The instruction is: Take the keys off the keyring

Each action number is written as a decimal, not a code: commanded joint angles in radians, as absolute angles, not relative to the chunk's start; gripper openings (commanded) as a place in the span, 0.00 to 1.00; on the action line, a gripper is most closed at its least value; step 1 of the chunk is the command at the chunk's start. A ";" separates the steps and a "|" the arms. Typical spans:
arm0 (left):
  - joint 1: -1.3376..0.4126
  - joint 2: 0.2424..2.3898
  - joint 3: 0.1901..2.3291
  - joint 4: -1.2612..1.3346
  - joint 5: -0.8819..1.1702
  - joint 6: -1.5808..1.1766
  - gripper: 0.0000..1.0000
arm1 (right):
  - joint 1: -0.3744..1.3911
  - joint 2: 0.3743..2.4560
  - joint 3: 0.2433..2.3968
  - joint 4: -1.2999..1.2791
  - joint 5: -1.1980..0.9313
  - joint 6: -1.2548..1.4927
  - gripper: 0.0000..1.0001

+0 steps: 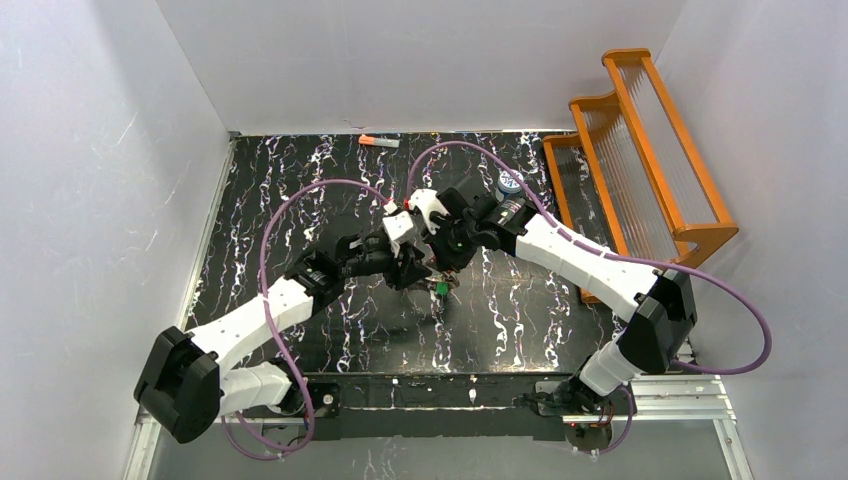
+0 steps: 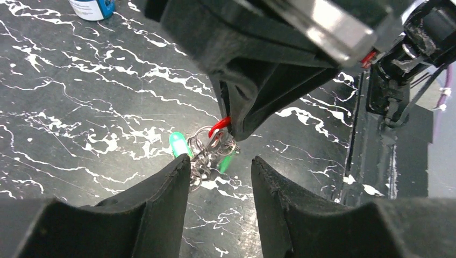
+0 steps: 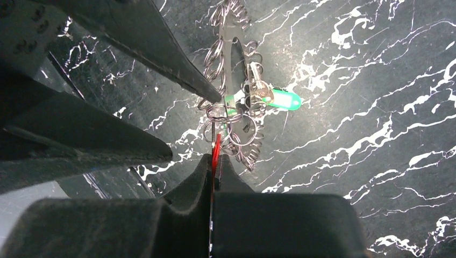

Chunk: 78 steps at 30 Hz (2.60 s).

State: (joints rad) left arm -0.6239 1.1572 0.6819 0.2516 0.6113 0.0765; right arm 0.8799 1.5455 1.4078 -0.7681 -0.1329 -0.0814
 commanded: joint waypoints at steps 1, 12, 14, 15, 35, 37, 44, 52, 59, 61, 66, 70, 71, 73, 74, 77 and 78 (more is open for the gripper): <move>-0.658 1.136 0.677 0.296 0.517 0.133 0.43 | 0.880 1.487 1.403 -0.701 -0.167 -0.066 0.01; -0.690 1.050 0.610 0.301 0.339 0.202 0.45 | 0.854 1.443 1.341 -0.649 -0.189 -0.068 0.01; -0.701 1.054 0.611 0.303 0.337 0.204 0.45 | 0.850 1.439 1.330 -0.638 -0.201 -0.069 0.01; -0.707 1.054 0.612 0.306 0.332 0.206 0.45 | 0.850 1.438 1.325 -0.634 -0.207 -0.069 0.01; -0.808 1.154 0.661 0.378 0.211 0.307 0.27 | 0.848 1.398 1.292 -0.594 -0.260 -0.067 0.01; -0.808 1.149 0.657 0.379 0.209 0.311 0.22 | 0.848 1.393 1.287 -0.592 -0.257 -0.069 0.01; -0.810 1.125 0.646 0.356 0.210 0.319 0.01 | 0.838 1.380 1.260 -0.597 -0.200 -0.073 0.01; -0.836 1.086 0.637 0.288 0.162 0.342 0.00 | 0.768 1.345 1.193 -0.558 -0.141 -0.052 0.01; -0.838 1.034 0.610 0.305 0.095 0.310 0.00 | 0.762 1.364 1.178 -0.566 -0.084 -0.058 0.01; -0.839 1.032 0.605 0.314 0.092 0.299 0.00 | 0.763 1.360 1.174 -0.563 -0.111 -0.072 0.01; -0.839 1.039 0.594 0.329 0.088 0.278 0.00 | 0.764 1.320 1.156 -0.531 -0.197 -0.106 0.01; -0.838 1.036 0.593 0.327 0.105 0.263 0.12 | 0.771 1.291 1.145 -0.515 -0.248 -0.132 0.01; -0.839 1.038 0.594 0.323 0.113 0.260 0.17 | 0.770 1.286 1.143 -0.510 -0.260 -0.137 0.01; -0.839 1.051 0.602 0.311 0.139 0.258 0.24 | 0.772 1.280 1.144 -0.503 -0.292 -0.148 0.01; -0.838 1.060 0.611 0.302 0.153 0.259 0.28 | 0.772 1.281 1.145 -0.502 -0.305 -0.153 0.01; -0.838 1.088 0.626 0.292 0.185 0.257 0.39 | 0.774 1.284 1.150 -0.504 -0.323 -0.164 0.01; -0.839 1.095 0.629 0.292 0.191 0.256 0.41 | 0.775 1.284 1.152 -0.506 -0.324 -0.167 0.01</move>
